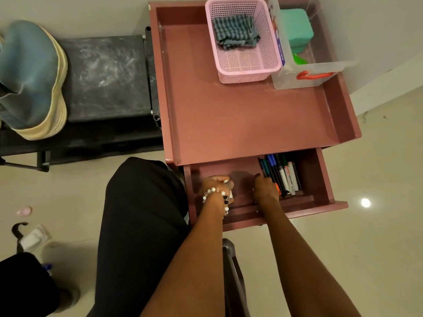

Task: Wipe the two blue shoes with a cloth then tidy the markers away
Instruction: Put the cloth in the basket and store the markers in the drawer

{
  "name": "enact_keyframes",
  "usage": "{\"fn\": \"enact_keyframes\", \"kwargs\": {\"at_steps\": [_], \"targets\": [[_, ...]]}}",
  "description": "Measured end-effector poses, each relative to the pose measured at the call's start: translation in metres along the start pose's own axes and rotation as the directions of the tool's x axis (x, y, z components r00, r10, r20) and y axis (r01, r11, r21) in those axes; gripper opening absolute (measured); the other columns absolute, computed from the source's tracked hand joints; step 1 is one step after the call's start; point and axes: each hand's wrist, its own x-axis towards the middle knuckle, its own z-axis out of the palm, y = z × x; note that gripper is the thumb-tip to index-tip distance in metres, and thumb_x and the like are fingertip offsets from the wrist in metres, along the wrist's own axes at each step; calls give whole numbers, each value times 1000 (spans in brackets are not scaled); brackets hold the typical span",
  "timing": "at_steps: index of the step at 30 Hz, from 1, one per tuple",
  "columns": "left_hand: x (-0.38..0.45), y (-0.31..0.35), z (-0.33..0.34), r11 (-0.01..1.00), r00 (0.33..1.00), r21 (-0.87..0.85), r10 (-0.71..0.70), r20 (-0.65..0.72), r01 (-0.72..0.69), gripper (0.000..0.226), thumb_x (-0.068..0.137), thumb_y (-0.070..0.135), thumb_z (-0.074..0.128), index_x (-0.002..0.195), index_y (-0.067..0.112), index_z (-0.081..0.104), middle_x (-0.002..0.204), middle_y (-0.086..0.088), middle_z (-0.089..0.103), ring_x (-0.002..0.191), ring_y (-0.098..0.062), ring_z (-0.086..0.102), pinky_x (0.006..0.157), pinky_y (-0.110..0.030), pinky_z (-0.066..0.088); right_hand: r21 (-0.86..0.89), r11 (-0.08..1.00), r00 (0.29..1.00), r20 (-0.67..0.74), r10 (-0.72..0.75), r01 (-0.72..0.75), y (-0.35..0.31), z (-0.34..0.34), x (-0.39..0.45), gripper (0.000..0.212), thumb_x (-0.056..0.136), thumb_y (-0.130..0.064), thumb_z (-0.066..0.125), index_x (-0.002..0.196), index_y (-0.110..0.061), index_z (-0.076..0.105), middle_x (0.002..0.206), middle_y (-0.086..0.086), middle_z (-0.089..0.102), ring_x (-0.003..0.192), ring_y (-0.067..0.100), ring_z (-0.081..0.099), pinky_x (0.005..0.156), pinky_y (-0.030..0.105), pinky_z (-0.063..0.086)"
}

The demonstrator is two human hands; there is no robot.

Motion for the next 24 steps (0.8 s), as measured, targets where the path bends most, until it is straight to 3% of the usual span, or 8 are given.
{"fn": "enact_keyframes", "kwargs": {"at_steps": [2, 4, 7, 10, 13, 18, 21, 24], "targets": [[2, -1, 1, 998, 999, 58, 39, -22, -38, 9, 85, 5, 69, 92, 10, 71, 66, -2, 62, 41, -7, 56, 72, -40, 60, 319, 946, 999, 9, 49, -49, 4, -7, -4, 19, 87, -5, 58, 106, -5, 60, 106, 20, 63, 94, 35, 63, 81, 41, 54], [5, -2, 2, 992, 997, 100, 78, -26, -75, 12, 84, 7, 70, 94, 11, 74, 65, 0, 63, 44, -6, 58, 72, -32, 59, 767, 636, 995, 99, 17, -87, 4, -22, -25, 12, 83, -5, 68, 94, -8, 63, 90, 17, 67, 75, 26, 66, 66, 37, 57], [1, -3, 4, 988, 999, 152, 33, 29, -37, 10, 87, 14, 69, 93, 6, 71, 74, -7, 66, 65, -16, 69, 76, -36, 58, 957, 275, 957, 161, -241, -92, 2, -42, -63, 19, 82, -2, 67, 101, -4, 64, 87, 14, 67, 75, 21, 66, 62, 27, 56], [0, -4, 7, 989, 995, 140, 42, 85, -54, 8, 85, 11, 70, 81, 5, 69, 89, -16, 72, 80, -31, 71, 73, -47, 59, 943, 330, 943, 132, -306, -25, 4, -45, -73, 28, 78, 8, 68, 104, -2, 64, 89, 18, 68, 76, 21, 66, 66, 28, 57], [1, -3, 8, 992, 993, 116, 35, 110, -47, 18, 94, 11, 58, 77, 15, 58, 90, -12, 70, 73, -26, 69, 66, -38, 60, 881, 472, 967, 140, -213, -24, 9, -39, -56, 31, 77, 8, 69, 103, -8, 66, 87, 23, 68, 72, 26, 66, 63, 35, 58], [13, -6, 7, 974, 996, 209, 90, 5, -89, 20, 91, 17, 54, 72, 18, 60, 91, -9, 72, 87, -31, 70, 80, -40, 58, 457, 887, 998, 3, -65, 56, -1, -12, -13, 24, 74, -2, 73, 95, -11, 67, 91, 17, 68, 78, 30, 67, 71, 41, 58], [19, -7, 6, 966, 994, 238, 105, -3, -101, 23, 89, 16, 54, 67, 20, 60, 92, -11, 73, 87, -32, 70, 79, -40, 58, 137, 984, 994, 1, -114, 112, -12, 2, -6, 24, 87, -5, 59, 111, -4, 62, 111, 19, 62, 100, 35, 61, 84, 38, 52], [22, -4, 2, 957, 992, 263, 126, -10, -119, 25, 89, 16, 54, 64, 18, 60, 89, -11, 73, 85, -32, 70, 79, -41, 58, 52, 996, 997, -32, -74, 76, -13, 6, -8, 26, 92, -1, 48, 117, -3, 58, 115, 21, 60, 105, 36, 59, 85, 40, 49]]}}
